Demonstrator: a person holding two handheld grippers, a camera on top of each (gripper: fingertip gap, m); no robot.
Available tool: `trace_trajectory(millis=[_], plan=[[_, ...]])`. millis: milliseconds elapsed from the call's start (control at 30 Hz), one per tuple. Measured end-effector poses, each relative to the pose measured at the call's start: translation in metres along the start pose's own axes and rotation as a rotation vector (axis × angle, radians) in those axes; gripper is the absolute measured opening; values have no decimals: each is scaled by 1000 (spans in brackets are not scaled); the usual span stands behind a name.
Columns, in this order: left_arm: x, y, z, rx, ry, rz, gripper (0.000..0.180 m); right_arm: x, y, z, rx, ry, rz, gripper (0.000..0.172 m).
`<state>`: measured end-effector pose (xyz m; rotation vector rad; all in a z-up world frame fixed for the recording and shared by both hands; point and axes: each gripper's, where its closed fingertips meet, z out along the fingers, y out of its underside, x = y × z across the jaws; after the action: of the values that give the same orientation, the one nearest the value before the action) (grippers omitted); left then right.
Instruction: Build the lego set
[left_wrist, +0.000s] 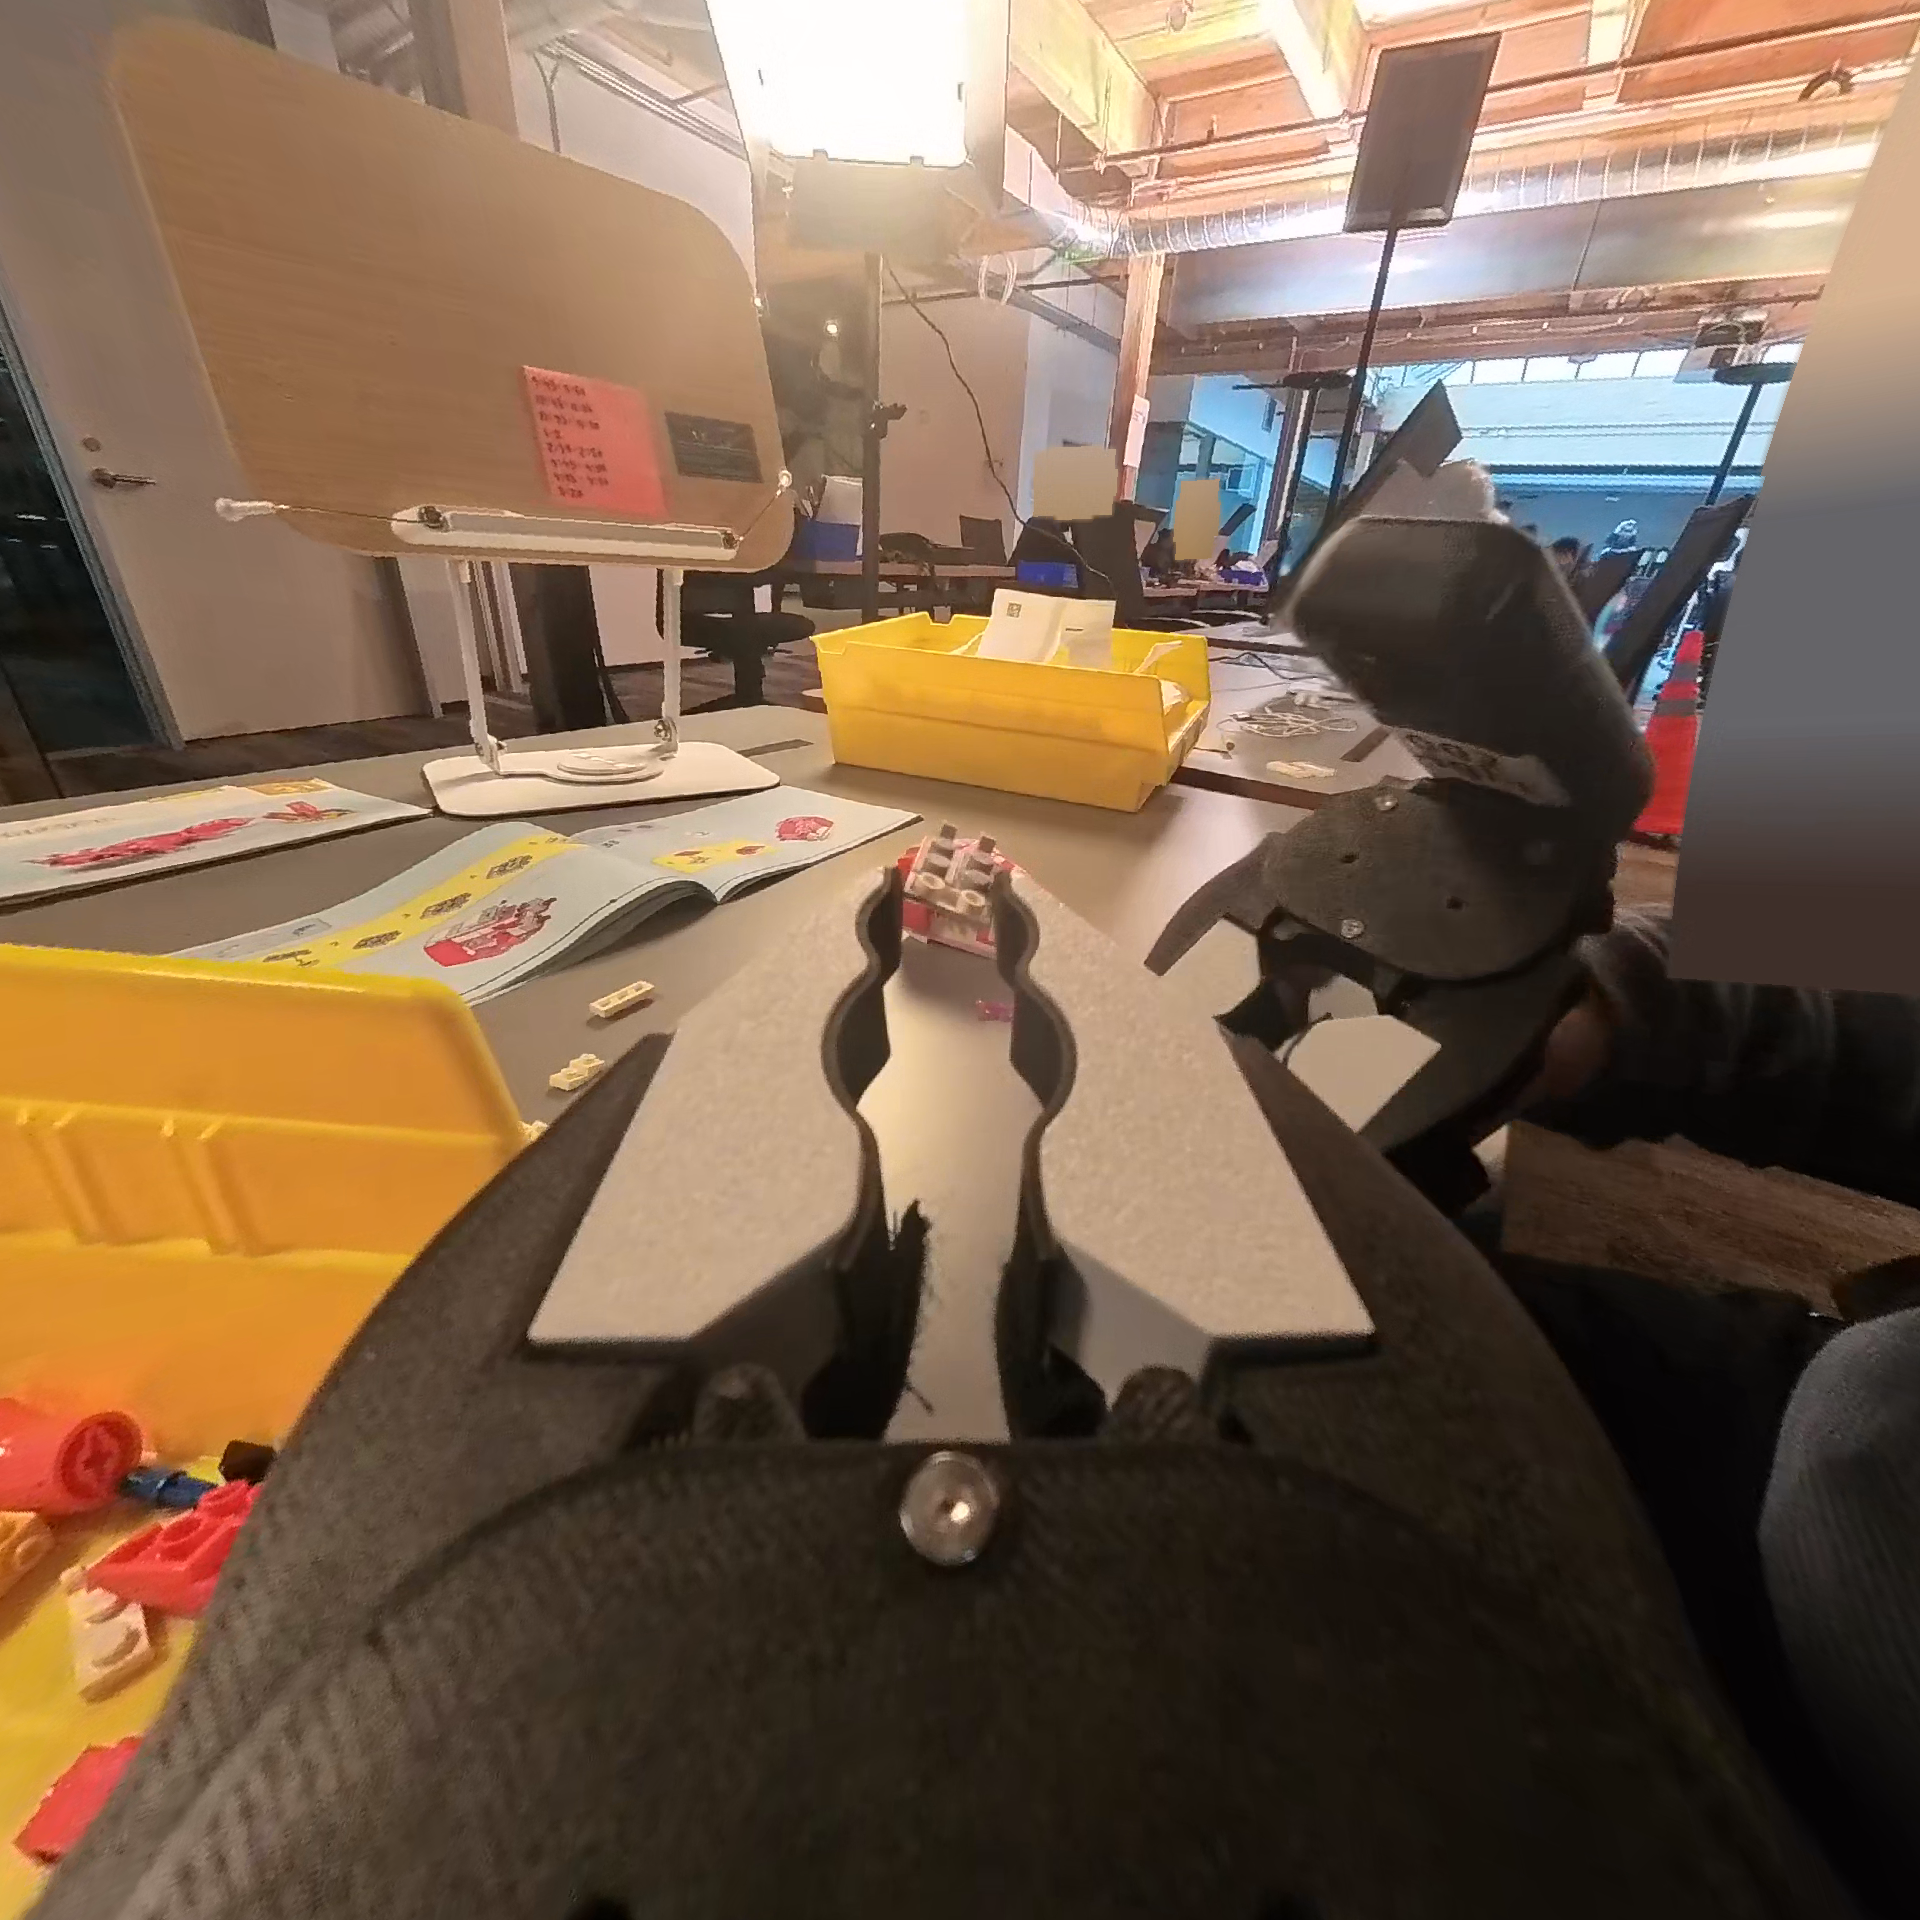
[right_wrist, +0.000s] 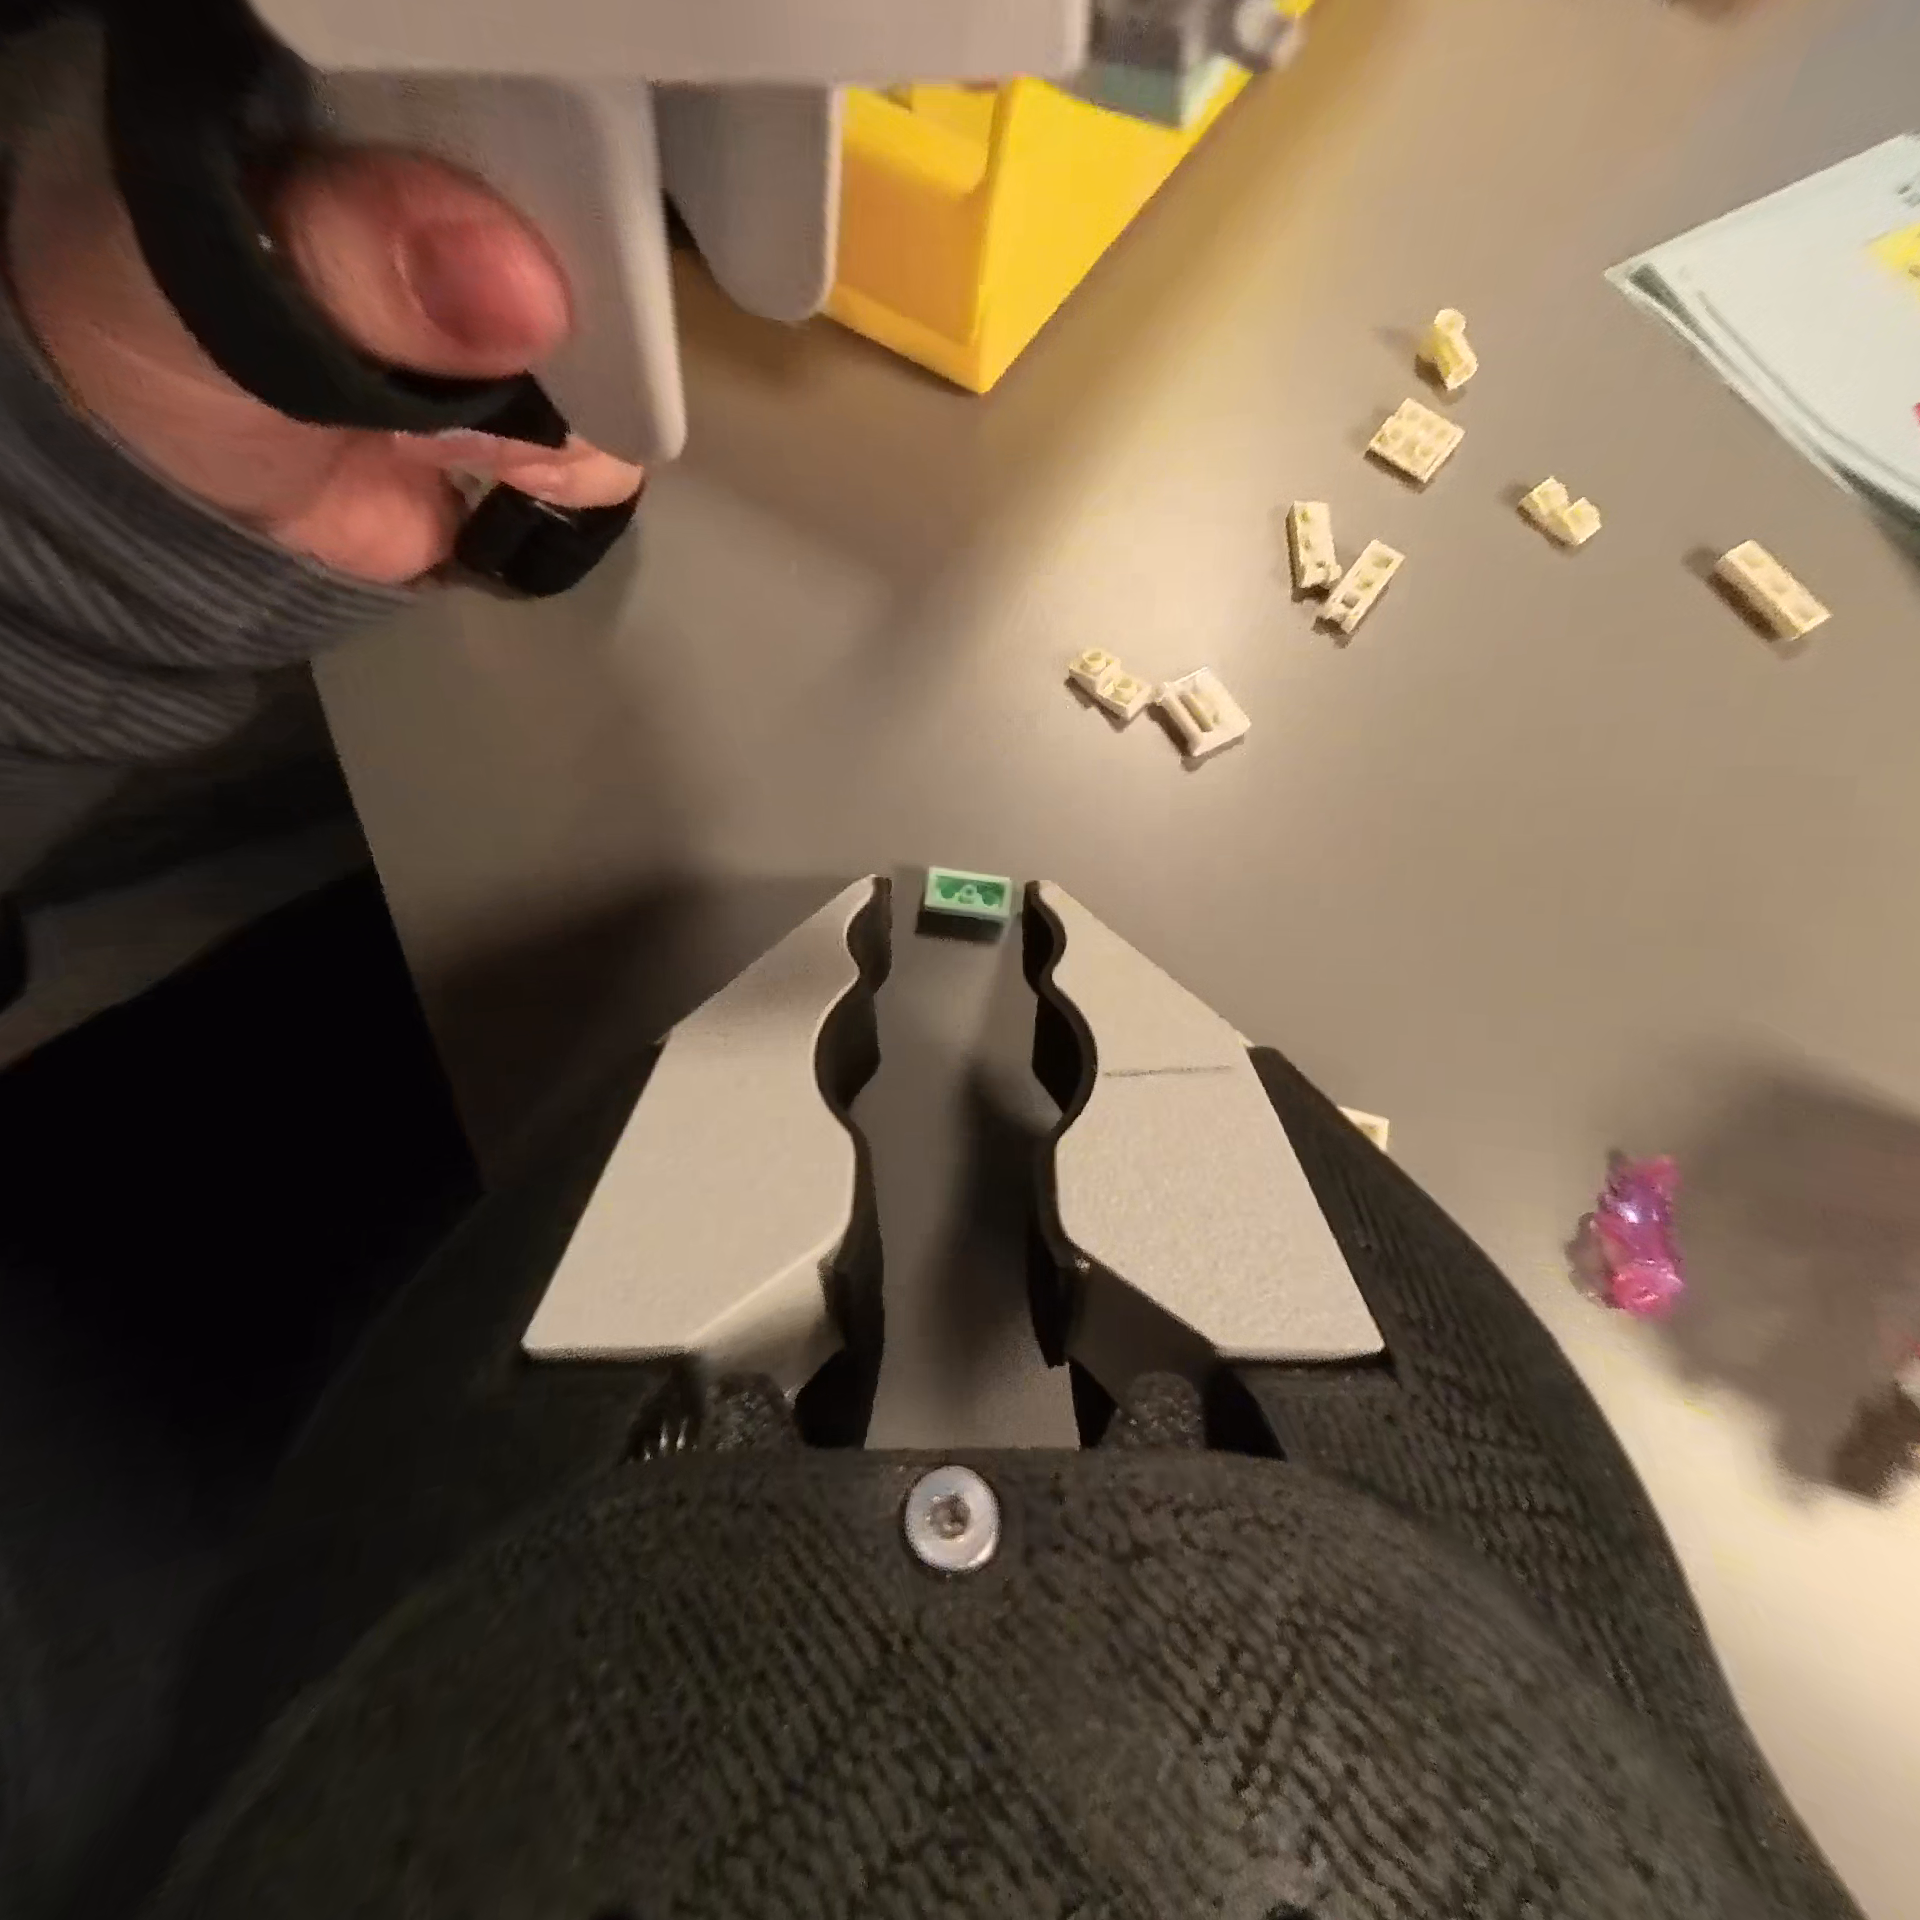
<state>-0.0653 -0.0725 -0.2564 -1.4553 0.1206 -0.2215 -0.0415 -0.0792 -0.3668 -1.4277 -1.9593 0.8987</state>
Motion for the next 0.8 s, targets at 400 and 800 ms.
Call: trace_trajectory(millis=[400, 800], plan=[[4, 0, 0, 0, 24, -1, 16, 67, 21, -44, -280, 170, -769, 14], [8, 3, 2, -20, 35, 14, 16, 61, 60, -68, -621, -114, -2029, 20]])
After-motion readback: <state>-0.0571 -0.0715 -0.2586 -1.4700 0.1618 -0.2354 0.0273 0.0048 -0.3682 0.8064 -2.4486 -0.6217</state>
